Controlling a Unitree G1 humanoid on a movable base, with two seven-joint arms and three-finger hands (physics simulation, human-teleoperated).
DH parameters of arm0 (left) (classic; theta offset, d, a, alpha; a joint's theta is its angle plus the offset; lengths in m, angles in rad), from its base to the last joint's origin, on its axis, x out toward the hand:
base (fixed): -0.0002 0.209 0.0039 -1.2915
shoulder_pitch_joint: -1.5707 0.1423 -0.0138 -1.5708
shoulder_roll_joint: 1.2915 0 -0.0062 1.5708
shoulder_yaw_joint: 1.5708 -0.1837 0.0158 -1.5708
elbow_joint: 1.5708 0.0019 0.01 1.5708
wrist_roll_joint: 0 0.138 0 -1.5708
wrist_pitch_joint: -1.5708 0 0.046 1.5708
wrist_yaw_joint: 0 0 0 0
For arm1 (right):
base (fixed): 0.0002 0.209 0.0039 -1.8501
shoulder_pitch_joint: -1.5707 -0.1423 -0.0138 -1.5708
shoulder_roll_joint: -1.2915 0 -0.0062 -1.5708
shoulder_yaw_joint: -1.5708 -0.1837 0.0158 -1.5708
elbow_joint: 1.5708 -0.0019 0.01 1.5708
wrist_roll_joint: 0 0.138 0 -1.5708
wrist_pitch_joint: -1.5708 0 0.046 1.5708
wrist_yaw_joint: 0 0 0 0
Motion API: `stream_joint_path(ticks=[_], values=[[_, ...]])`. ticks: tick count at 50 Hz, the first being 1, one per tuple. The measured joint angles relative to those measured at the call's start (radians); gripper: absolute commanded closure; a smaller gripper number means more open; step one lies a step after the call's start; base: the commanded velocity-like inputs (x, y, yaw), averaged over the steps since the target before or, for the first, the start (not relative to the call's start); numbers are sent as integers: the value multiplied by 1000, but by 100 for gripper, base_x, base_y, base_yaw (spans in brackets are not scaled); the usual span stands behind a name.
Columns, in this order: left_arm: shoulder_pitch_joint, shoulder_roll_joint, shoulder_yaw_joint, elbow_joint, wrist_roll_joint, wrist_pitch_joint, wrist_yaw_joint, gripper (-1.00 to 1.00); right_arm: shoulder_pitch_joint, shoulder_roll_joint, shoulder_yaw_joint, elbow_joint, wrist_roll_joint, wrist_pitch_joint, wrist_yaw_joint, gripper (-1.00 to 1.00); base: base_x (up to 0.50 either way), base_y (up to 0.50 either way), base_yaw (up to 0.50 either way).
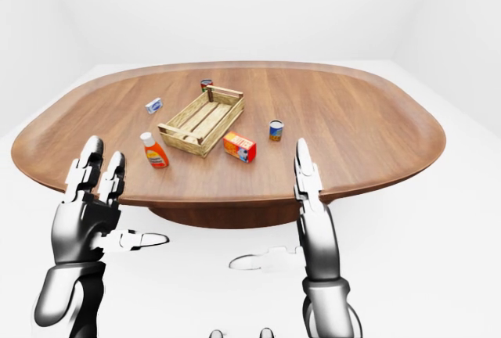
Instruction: Pick up the butter and put it in the tray.
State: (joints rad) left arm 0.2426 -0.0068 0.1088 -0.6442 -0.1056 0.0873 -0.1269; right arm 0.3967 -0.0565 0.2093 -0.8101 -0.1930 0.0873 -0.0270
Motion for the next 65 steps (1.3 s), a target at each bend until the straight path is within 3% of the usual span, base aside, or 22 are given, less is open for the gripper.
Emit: stream_joint_path(ticks=[46,65], values=[[-15,7,5,20,-2,0,3,-100,4,7,0,-9,-12,0,-5,-100,0,50,0],[-22,8,8,29,-1,0,10,-100,-2,8,-4,8,3,0,3,-100,-7,2,-8]])
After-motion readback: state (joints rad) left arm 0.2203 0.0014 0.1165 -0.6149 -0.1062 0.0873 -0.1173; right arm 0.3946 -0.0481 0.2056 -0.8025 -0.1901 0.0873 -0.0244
